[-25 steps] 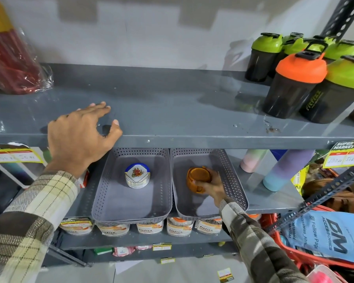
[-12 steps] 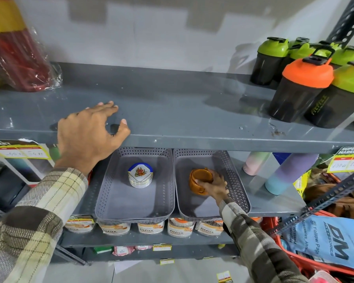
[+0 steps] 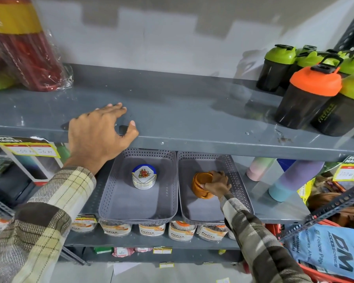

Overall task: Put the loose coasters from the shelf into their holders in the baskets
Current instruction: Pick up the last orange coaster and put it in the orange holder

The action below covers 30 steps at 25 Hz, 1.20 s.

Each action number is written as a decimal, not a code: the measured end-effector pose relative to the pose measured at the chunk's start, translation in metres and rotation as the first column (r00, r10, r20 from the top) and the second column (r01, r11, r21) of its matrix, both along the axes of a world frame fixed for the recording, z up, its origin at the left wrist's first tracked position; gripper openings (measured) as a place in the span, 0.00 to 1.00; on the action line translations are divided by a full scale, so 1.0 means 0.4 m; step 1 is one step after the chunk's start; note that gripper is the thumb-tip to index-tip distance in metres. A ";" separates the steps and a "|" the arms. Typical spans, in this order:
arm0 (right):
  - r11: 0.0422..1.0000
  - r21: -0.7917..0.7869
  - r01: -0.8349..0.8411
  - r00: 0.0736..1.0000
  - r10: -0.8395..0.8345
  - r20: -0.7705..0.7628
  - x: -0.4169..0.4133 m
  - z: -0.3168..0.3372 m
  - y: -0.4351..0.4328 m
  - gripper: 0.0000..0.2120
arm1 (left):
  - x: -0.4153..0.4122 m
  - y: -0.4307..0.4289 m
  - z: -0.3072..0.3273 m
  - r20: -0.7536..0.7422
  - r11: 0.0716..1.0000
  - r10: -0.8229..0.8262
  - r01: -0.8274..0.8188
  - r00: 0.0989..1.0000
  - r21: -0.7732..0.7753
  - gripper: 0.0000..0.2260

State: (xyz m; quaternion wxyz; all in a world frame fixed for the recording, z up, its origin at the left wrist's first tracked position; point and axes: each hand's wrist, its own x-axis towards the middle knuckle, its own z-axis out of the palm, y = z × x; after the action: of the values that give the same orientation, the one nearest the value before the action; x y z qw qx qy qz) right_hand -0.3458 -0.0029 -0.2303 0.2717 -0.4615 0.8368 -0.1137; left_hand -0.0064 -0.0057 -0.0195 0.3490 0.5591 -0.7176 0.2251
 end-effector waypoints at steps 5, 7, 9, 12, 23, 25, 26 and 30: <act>0.976 0.095 -0.197 0.978 0.202 -0.053 -0.017 0.009 -0.010 0.49 | 0.002 -0.003 -0.002 0.005 1.000 -0.003 0.003 1.000 -0.016 0.22; 0.940 0.122 -0.318 0.943 0.327 -0.065 -0.034 0.021 -0.017 0.55 | 0.003 -0.005 -0.003 0.008 1.000 -0.004 0.004 1.000 -0.020 0.22; 0.882 0.157 -0.445 0.886 0.459 -0.066 -0.056 0.035 -0.028 0.57 | 0.004 -0.006 -0.003 0.006 1.000 -0.005 0.005 1.000 -0.020 0.22; 0.830 0.191 -0.524 0.841 0.540 -0.041 -0.077 0.057 -0.046 0.56 | 0.004 -0.005 -0.004 -0.006 1.000 -0.008 0.008 1.000 -0.015 0.22; 0.801 0.209 -0.561 0.799 0.590 -0.118 -0.056 0.077 -0.069 0.48 | 0.002 -0.005 -0.004 -0.016 0.999 -0.008 0.009 1.000 0.037 0.23; 0.779 0.265 -0.568 0.768 0.618 -0.168 -0.050 0.086 -0.072 0.48 | 0.003 -0.005 -0.003 -0.019 0.999 -0.011 0.012 1.000 0.043 0.24; 0.774 0.288 -0.564 0.763 0.622 -0.179 -0.049 0.088 -0.071 0.47 | 0.003 -0.005 -0.003 -0.018 0.999 -0.013 0.014 1.000 0.048 0.24; 0.780 0.258 -0.570 0.766 0.618 -0.176 -0.048 0.088 -0.069 0.45 | 0.003 -0.004 -0.001 -0.018 0.999 -0.013 0.013 1.000 0.044 0.24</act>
State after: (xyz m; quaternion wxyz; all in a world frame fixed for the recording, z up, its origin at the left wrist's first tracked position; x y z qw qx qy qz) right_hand -0.3650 -0.0303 -0.1949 0.2281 -0.6859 0.6809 0.1178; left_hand -0.0053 -0.0074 -0.0200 0.3441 0.5640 -0.7230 0.2020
